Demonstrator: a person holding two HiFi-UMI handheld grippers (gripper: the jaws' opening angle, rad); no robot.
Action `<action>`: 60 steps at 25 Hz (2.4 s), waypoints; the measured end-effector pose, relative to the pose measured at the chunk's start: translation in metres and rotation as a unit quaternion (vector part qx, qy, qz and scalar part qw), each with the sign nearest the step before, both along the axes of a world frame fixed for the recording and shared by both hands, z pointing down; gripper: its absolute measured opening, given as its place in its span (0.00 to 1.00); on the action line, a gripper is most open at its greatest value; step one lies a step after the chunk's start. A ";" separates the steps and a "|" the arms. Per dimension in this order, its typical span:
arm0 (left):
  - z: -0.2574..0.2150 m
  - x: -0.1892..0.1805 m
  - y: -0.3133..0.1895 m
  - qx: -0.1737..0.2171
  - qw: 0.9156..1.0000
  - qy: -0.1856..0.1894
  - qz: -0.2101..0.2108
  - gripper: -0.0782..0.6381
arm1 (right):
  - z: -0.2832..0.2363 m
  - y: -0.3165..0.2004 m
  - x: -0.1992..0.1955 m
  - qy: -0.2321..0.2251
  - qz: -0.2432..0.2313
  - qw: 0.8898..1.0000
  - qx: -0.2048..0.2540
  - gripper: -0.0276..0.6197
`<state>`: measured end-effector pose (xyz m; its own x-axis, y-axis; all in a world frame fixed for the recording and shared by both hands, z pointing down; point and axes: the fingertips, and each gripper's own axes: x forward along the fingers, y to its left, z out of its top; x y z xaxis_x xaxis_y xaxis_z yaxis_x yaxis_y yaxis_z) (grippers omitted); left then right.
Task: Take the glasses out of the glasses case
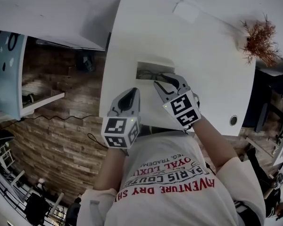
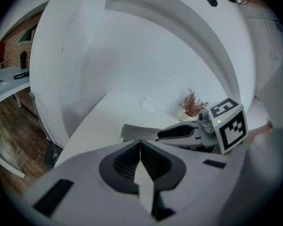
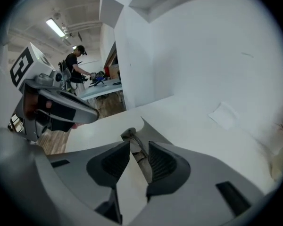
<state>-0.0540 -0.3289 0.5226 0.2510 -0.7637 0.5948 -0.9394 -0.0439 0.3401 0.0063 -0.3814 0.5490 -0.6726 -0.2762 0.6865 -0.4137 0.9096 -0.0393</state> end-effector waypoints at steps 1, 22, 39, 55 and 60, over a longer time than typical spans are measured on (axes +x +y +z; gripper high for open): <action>0.003 0.001 0.000 -0.004 1.000 0.001 -0.002 0.12 | 0.005 -0.003 -0.002 0.014 -0.018 1.000 0.007 0.24; 0.023 -0.012 0.006 -0.029 0.999 0.005 -0.028 0.12 | 0.053 -0.011 -0.016 0.141 -0.192 0.970 0.046 0.10; 0.011 -0.013 0.002 -0.017 1.000 0.011 -0.016 0.12 | 0.030 -0.018 -0.016 0.143 -0.211 0.963 0.091 0.08; -0.049 -0.001 0.009 0.058 0.997 -0.013 0.043 0.12 | -0.069 0.001 0.004 0.016 -0.030 0.994 0.101 0.08; -0.079 0.004 0.005 0.110 0.990 -0.028 0.082 0.12 | -0.092 0.012 0.019 -0.026 0.081 0.991 0.102 0.08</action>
